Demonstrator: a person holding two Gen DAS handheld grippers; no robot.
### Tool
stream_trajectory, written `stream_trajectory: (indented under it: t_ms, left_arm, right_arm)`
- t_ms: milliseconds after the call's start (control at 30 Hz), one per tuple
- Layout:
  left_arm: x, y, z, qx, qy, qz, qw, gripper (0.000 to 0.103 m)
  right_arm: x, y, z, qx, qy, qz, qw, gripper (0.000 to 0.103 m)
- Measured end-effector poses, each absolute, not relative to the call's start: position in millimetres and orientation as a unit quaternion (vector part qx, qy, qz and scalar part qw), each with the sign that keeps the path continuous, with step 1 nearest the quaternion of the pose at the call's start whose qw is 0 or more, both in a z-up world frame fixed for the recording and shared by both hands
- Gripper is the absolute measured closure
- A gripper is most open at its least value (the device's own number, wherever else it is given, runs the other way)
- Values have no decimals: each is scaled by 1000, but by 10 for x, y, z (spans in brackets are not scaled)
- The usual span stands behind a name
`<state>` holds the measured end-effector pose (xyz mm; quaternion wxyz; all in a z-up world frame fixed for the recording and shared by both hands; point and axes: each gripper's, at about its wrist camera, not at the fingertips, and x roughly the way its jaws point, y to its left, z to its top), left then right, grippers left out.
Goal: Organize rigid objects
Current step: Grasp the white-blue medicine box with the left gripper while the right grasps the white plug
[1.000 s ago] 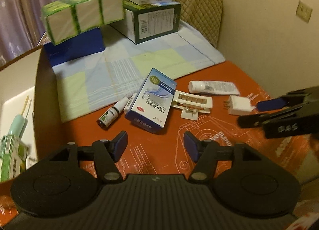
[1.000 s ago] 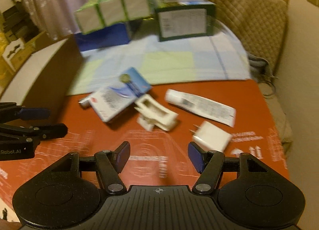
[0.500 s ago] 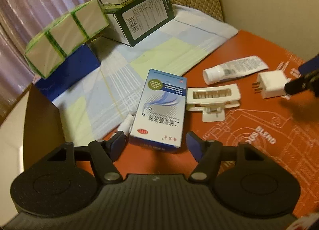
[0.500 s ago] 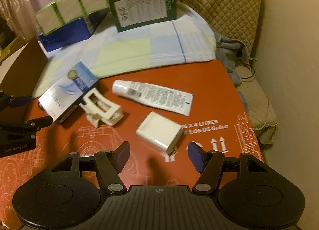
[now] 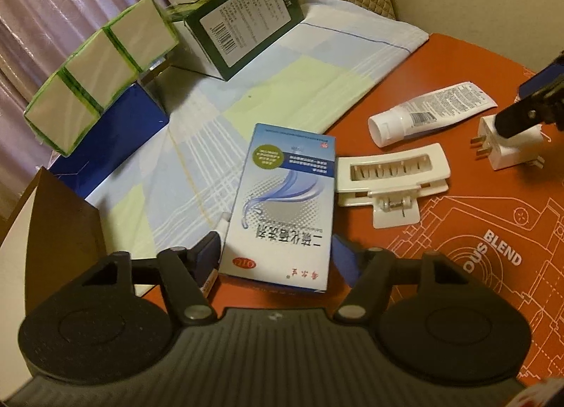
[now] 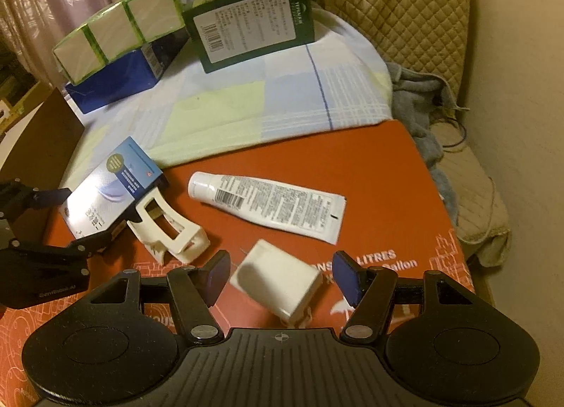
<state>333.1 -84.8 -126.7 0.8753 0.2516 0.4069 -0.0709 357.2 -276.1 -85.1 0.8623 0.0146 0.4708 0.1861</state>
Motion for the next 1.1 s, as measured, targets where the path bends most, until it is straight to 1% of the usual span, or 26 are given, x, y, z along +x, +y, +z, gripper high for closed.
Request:
stream_trajectory:
  t_ms: [267, 300, 333, 367, 433, 533, 733, 867, 1000, 1100]
  left_arm:
    - [3186, -822, -1191, 221, 403, -74, 885, 40]
    - [3157, -818, -1177, 215, 405, -73, 886, 40]
    - [3118, -813, -1167, 209, 407, -71, 886, 40]
    - [3068, -809, -1156, 201, 409, -70, 887, 40]
    - [2976, -798, -1143, 189, 415, -69, 887, 40]
    - [2829, -767, -1146, 166, 425, -60, 888, 40]
    - [2590, -656, -1181, 111, 448, -38, 886, 41]
    - [2582, -598, -1217, 85, 469, -33, 878, 41]
    - [2653, -571, -1202, 68, 476, -33, 876, 41]
    - [2745, -574, -1201, 62, 482, -34, 873, 40]
  right_arm:
    - [3626, -2714, -958, 10, 469, 227, 854, 43]
    - [3617, -2716, -964, 8, 469, 230, 853, 46]
    - [3602, -2717, -965, 6, 469, 232, 852, 53]
    - [3588, -2721, -966, 3, 471, 233, 851, 55]
    - [3555, -2740, -968, 8, 477, 240, 845, 59]
    - [3460, -2738, -976, 4, 486, 250, 838, 61]
    - [3211, -2642, -1000, -3, 496, 267, 826, 61]
    - [3162, -2572, -979, -5, 500, 248, 830, 61]
    - [3210, -2497, -961, -13, 497, 231, 836, 50]
    - [3236, -2412, -992, -26, 497, 230, 837, 50]
